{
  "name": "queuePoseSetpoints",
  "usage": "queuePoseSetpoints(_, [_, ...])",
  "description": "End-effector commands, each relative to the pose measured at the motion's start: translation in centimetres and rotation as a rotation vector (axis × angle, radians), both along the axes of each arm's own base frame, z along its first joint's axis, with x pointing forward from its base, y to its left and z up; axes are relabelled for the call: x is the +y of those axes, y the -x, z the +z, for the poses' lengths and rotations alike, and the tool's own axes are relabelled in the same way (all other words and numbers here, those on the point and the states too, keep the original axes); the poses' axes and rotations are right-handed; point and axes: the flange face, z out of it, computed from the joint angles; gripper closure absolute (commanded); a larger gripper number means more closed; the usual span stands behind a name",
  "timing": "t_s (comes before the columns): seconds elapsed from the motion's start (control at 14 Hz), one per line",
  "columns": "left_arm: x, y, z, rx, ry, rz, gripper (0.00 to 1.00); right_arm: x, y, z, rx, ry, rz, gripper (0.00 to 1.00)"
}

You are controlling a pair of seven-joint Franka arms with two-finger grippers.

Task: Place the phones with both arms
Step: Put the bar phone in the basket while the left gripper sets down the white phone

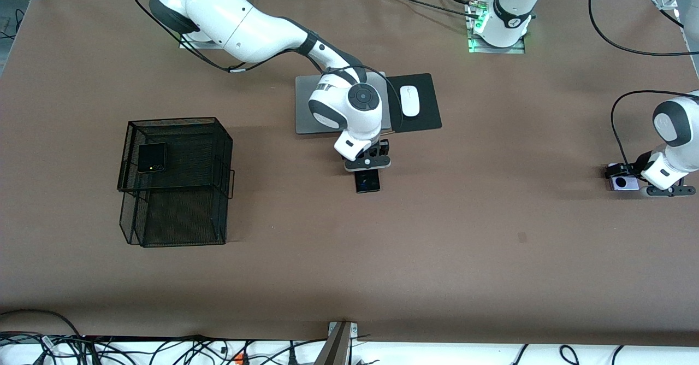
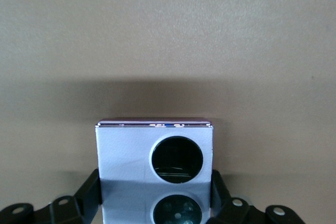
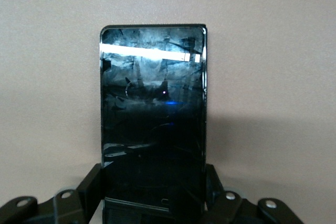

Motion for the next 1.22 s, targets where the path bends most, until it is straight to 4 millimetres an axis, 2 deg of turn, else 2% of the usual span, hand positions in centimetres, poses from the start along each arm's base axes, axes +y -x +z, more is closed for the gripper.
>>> queuePoseSetpoints(0.0, [-0.4,-1.3,3.3,-0.021,-0.012,-0.027,0.52,0.3,-0.5,-0.2,-0.017,-0.01,-0.006,0.93])
queuePoseSetpoints(0.07, [-0.9,-2.3,5.3,-0.033,-0.017,-0.038,0.51,0.3,-0.5,-0.2,-0.018,-0.009,-0.005,1.0])
queuePoseSetpoints(0.36, [-4.2,-6.4,13.6,0.067,0.036,-0.059,0.53,0.1,-1.1,1.5,-0.023,0.009,-0.017,1.0])
queuePoseSetpoints(0.5, [-7.7,-8.5,16.9,0.09,0.052,-0.042,0.53,-0.3,-1.5,3.5,-0.025,0.029,-0.024,1.0])
queuePoseSetpoints(0.64, [-12.4,-10.2,18.7,0.114,0.044,0.001,0.53,-0.4,-2.6,7.5,-0.039,0.036,-0.043,1.0])
queuePoseSetpoints(0.72, [-14.6,-10.8,19.1,0.124,0.036,0.014,0.53,-0.2,-2.9,9.5,-0.032,0.036,-0.053,1.0])
queuePoseSetpoints(0.86, [-17.7,-11.6,18.7,0.129,0.029,-0.008,0.53,-0.2,-2.8,12.8,0.014,0.058,-0.072,1.0])
queuePoseSetpoints(0.93, [-19.5,-12.1,18.9,0.126,0.027,-0.014,0.53,-0.2,-2.7,15.2,0.024,0.067,-0.08,1.0])
queuePoseSetpoints(1.0, [-21.2,-12.6,19.4,0.114,0.019,-0.001,0.53,-0.8,-2.7,18.4,0.016,0.079,-0.085,1.0])
queuePoseSetpoints(1.15, [-27.1,-13.4,20.2,0.12,0.006,-0.007,0.53,-3.4,-3.4,23.5,0.008,0.112,-0.102,1.0])
